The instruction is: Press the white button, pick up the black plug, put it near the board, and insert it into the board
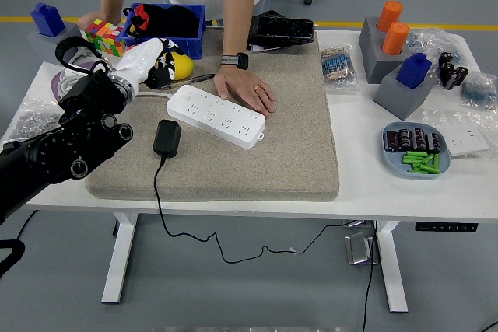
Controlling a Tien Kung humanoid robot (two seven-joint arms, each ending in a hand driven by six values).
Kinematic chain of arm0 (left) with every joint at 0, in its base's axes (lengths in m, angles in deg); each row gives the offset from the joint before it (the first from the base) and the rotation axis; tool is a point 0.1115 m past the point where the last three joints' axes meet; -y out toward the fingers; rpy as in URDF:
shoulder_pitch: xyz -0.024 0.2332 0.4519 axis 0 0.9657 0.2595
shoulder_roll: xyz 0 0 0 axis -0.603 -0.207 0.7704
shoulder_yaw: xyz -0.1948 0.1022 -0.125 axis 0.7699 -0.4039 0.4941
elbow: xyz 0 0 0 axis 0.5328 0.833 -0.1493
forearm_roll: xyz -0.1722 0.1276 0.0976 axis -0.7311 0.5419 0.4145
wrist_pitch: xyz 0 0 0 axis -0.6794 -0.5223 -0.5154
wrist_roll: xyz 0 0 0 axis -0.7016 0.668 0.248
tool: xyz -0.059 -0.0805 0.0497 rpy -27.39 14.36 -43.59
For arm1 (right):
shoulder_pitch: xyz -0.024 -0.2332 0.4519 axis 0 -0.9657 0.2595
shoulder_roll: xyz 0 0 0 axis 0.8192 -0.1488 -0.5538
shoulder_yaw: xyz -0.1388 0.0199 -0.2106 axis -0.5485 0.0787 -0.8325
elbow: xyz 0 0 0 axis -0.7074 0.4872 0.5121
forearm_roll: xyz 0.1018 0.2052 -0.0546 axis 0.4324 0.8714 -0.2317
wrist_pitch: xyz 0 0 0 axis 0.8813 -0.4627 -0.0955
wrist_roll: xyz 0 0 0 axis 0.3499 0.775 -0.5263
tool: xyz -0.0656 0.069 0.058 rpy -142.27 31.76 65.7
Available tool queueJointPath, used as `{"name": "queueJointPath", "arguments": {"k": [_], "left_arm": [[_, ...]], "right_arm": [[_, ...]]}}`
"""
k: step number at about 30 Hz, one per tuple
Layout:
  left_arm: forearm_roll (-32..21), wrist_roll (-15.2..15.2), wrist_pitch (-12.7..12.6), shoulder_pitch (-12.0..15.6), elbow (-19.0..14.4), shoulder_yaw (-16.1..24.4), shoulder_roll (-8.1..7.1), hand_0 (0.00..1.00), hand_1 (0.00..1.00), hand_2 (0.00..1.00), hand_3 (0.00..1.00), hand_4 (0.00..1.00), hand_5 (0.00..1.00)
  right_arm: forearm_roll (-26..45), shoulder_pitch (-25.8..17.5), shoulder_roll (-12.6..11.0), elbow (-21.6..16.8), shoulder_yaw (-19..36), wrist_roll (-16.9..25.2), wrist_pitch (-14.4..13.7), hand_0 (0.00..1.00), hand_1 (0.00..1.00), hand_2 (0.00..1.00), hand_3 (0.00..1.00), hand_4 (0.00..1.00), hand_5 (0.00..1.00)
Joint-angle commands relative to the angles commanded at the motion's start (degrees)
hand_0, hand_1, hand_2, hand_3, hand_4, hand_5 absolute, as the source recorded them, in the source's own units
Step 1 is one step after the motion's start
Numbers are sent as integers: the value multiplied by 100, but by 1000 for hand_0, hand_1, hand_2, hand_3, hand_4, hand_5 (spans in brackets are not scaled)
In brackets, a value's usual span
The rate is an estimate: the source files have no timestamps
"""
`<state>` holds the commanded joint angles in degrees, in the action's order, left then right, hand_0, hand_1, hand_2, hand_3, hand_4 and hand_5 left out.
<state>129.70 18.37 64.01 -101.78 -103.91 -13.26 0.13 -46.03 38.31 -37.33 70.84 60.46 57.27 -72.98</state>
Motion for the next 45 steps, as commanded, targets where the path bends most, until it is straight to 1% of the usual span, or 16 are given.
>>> {"name": "queueJointPath", "arguments": {"k": [5, 6, 11, 12, 13, 17, 18, 22, 23, 24, 27, 29, 30, 35, 36, 45], "left_arm": [[150, -40, -39, 466, -778, 581, -288, 370, 603, 547, 756, 813, 47], [195, -65, -53, 587, -926, 682, -344, 646, 774, 736, 802, 966, 383], [379, -251, -120, 1069, -1553, 915, -519, 646, 774, 736, 802, 966, 383], [440, -309, -133, 1148, -1642, 936, -548, 706, 815, 803, 849, 998, 499], [521, -392, -143, 1245, -1736, 958, -580, 706, 815, 803, 849, 998, 499], [841, -626, -250, 1545, -1892, 944, -635, 706, 815, 803, 849, 998, 499], [919, -673, -277, 1609, -1895, 936, -634, 694, 756, 775, 860, 998, 543], [1291, -847, -430, 1829, -1751, 918, -559, 694, 756, 775, 860, 998, 543], [1338, -872, -449, 1857, -1726, 911, -542, 694, 756, 775, 860, 998, 543], [1397, -916, -473, 1893, -1685, 891, -512, 661, 718, 745, 859, 998, 566], [1503, -1066, -498, 1960, -1572, 851, -415, 661, 718, 745, 859, 998, 566], [1555, -1176, -496, 1989, -1512, 819, -354, 661, 718, 745, 859, 998, 566], [1559, -1219, -494, 1999, -1490, 805, -328, 611, 705, 730, 866, 998, 579], [1748, -1601, -440, 2047, -1404, 624, -169, 611, 705, 730, 866, 998, 579], [1772, -1656, -429, 2055, -1410, 591, -147, 527, 669, 672, 869, 998, 601], [2134, -1982, -398, 2014, -1367, 373, 86, 494, 654, 644, 870, 998, 608]], "right_arm": [[-19, -44, 12, -12, 23, 0, -7, 753, 625, 597, 597, 665, 373], [-22, -48, 16, -19, 24, 0, -8, 753, 625, 597, 596, 665, 372], [-32, -54, 29, -44, 19, -1, -9, 753, 625, 597, 596, 665, 372], [-33, -53, 30, -50, 15, -1, -10, 753, 625, 597, 597, 665, 371], [-32, -53, 30, -61, 8, -2, -9, 753, 625, 597, 597, 665, 371], [-38, -63, 42, -73, 6, -3, -12, 753, 625, 597, 597, 665, 371], [-40, -64, 46, -74, 2, -4, -11, 752, 625, 597, 597, 665, 371], [-37, -64, 54, -78, -14, -5, -13, 752, 625, 597, 597, 665, 371], [-37, -63, 54, -79, -20, -5, -13, 752, 625, 597, 597, 665, 371], [-34, -64, 54, -79, -31, -5, -14, 752, 625, 597, 597, 664, 371], [-30, -65, 56, -79, -55, -5, -15, 752, 625, 597, 597, 664, 371], [-25, -68, 59, -82, -67, -3, -15, 752, 625, 597, 597, 664, 371], [-26, -69, 61, -83, -72, -4, -14, 752, 625, 597, 597, 664, 370], [-24, -88, 67, -82, -88, -5, -16, 752, 625, 597, 597, 664, 370], [-24, -94, 67, -81, -90, -5, -17, 752, 625, 597, 597, 664, 370], [-22, -120, 84, -78, -63, -4, -24, 752, 625, 597, 596, 664, 368]]}}
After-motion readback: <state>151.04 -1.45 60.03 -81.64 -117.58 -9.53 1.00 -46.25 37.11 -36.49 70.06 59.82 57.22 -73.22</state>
